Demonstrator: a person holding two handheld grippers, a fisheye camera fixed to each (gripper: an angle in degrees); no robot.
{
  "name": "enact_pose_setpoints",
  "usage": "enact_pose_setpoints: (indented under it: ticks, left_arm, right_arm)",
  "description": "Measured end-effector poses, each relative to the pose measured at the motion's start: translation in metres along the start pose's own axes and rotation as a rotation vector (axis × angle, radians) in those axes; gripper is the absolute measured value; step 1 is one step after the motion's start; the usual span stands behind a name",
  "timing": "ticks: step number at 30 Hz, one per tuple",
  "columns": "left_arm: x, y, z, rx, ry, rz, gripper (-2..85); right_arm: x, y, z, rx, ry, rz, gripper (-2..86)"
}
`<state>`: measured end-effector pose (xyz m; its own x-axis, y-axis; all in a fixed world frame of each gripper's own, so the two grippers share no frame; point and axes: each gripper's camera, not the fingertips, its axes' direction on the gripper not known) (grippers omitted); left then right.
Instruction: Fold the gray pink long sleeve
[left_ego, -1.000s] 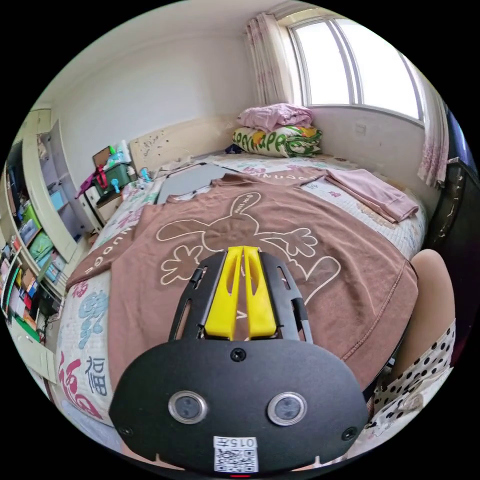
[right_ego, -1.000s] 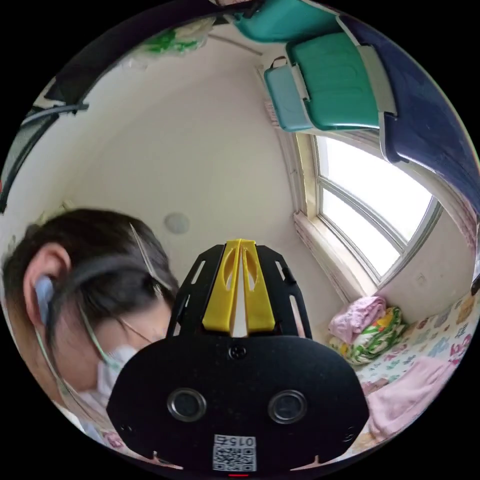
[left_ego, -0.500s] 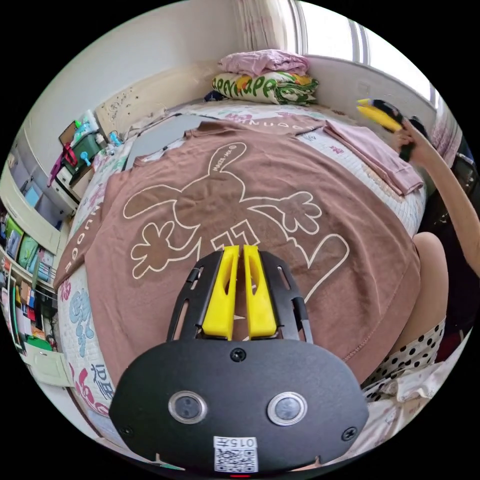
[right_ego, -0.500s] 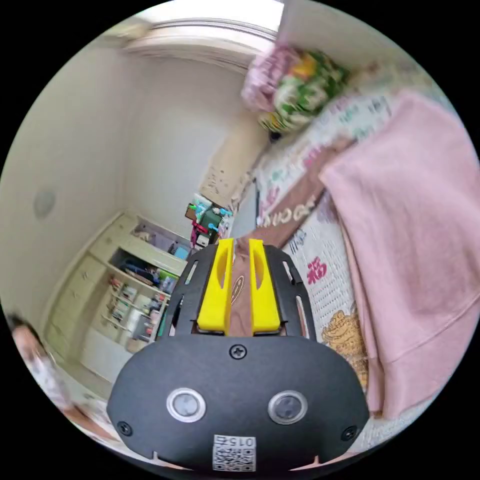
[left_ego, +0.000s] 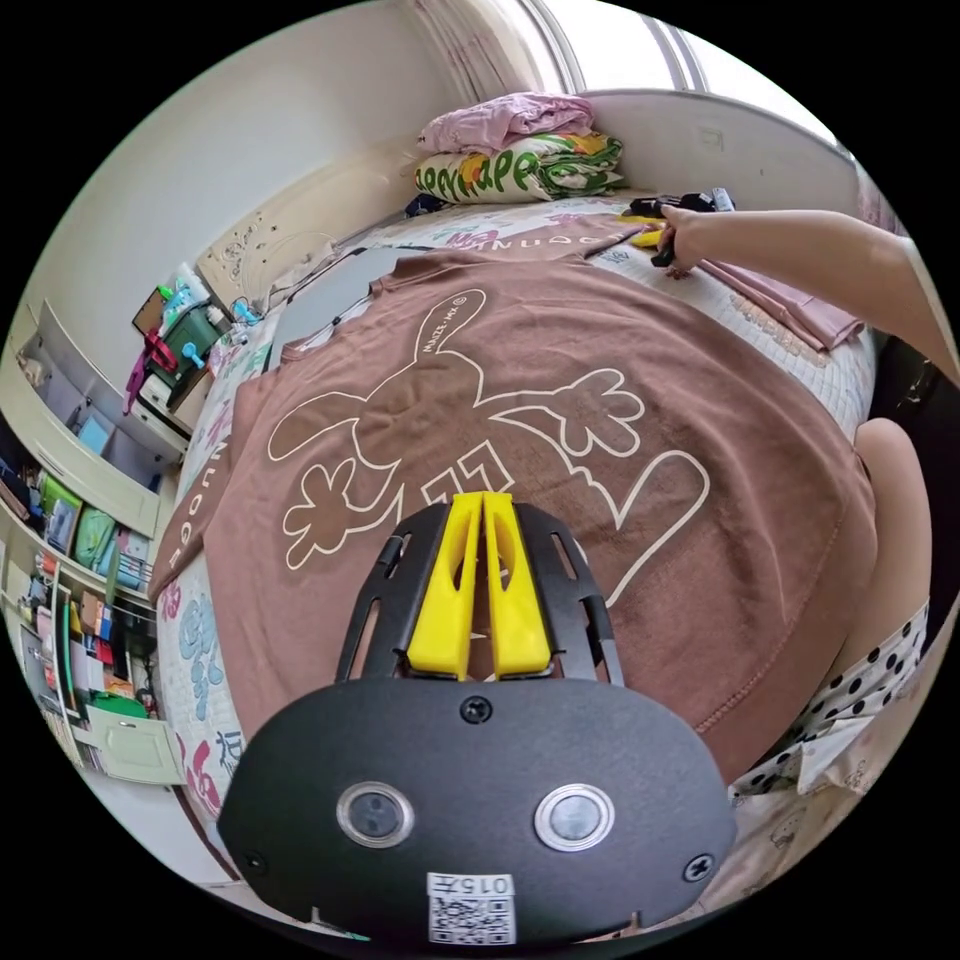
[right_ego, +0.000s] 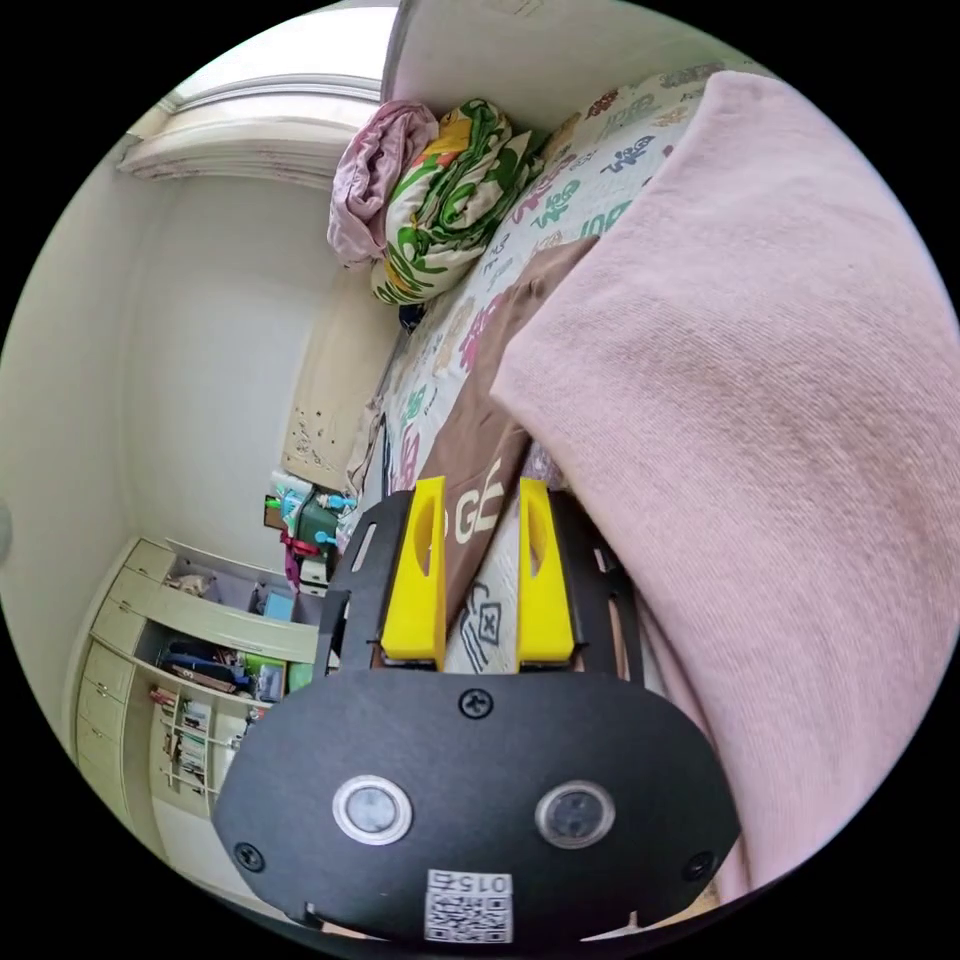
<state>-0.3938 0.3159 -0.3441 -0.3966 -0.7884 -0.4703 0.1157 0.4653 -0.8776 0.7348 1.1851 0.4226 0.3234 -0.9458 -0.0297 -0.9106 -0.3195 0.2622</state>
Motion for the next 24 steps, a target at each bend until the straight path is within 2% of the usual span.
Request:
enact_pose_setpoints:
  ticks: [4,7,9,10,12,14,15,17,20,21,24]
  left_arm:
    - [-0.033,-0.005,0.007,0.001,0.096,-0.047,-0.8]
    - [-0.052,-0.008,0.013,0.001,0.138,-0.067,-0.7]
    - [-0.062,-0.009,0.016,0.0,0.152,-0.074,-0.7]
    - [-0.068,-0.009,0.018,0.0,0.161,-0.078,-0.7]
    - [-0.078,-0.01,0.021,0.0,0.171,-0.083,-0.7]
    - [-0.089,-0.01,0.026,0.0,0.18,-0.087,-0.7]
    - [-0.092,-0.01,0.027,0.0,0.181,-0.088,-0.7]
    - [-0.103,-0.01,0.03,-0.002,0.184,-0.09,-0.6]
    - [-0.131,-0.007,0.039,-0.011,0.268,-0.135,-0.2]
    - [-0.14,-0.006,0.042,-0.017,0.309,-0.156,0.0]
    - [-0.189,0.002,0.06,-0.084,0.634,-0.239,1.4]
  right_arm:
    - [-0.04,-0.028,0.02,-0.015,0.094,0.005,6.1]
    - [-0.07,-0.034,0.012,0.009,0.087,0.032,1.7]
    - [-0.109,-0.03,0.002,0.033,0.073,-0.065,1.1]
    - [-0.146,-0.022,-0.002,0.025,0.077,-0.19,0.9]
    - [-0.21,0.004,-0.003,-0.05,0.068,-0.428,0.6]
    - [-0.276,0.076,-0.012,-0.204,-0.025,-0.757,0.4]
    - [-0.285,0.099,-0.015,-0.252,-0.058,-0.837,0.4]
    - [-0.295,0.19,-0.027,-0.476,-0.135,-1.031,0.3]
    - [-0.26,0.266,-0.033,-0.756,-0.125,-1.057,0.3]
    - [-0.251,0.274,-0.035,-0.784,-0.115,-1.055,0.3]
    - [-0.212,0.288,-0.052,-0.836,-0.058,-1.007,0.2]
